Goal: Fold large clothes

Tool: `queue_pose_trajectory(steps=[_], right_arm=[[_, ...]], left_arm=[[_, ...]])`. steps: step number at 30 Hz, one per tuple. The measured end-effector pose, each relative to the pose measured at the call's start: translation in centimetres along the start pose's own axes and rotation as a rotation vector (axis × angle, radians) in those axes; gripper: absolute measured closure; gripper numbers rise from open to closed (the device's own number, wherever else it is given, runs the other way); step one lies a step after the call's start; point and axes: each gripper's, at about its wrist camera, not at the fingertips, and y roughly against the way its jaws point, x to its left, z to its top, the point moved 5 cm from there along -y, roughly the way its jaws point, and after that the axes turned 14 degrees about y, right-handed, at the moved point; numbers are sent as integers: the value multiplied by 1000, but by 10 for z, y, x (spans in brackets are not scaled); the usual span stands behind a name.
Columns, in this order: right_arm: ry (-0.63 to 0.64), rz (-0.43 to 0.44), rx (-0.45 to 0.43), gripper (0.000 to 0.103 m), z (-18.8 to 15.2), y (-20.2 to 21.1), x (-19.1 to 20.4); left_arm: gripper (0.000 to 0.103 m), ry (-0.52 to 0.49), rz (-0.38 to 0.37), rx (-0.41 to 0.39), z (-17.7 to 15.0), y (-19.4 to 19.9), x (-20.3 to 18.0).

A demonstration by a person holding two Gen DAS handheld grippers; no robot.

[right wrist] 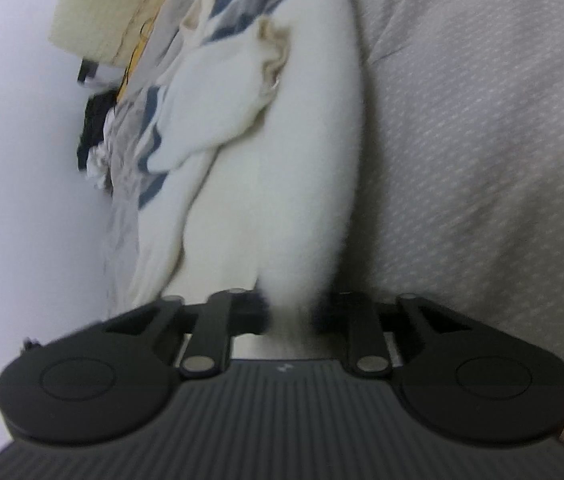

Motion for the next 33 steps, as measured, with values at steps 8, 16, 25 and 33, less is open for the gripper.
queue_pose_trajectory(steps=[8,16,25,33], right_arm=[[32,157,-172,89,17,50,12],[102,270,-302,89,42,119,41],[231,297,-373,90,36,184,88],[285,314,-407,90,-1,241,105]], left_arm=[[89,103,-256,-39,-1,61,5],[89,80,-402,-6,-16,110,-14],[90,-3,-499,-11,-49,181,-31],[90,-76,-560,-7,-96,255,-18]])
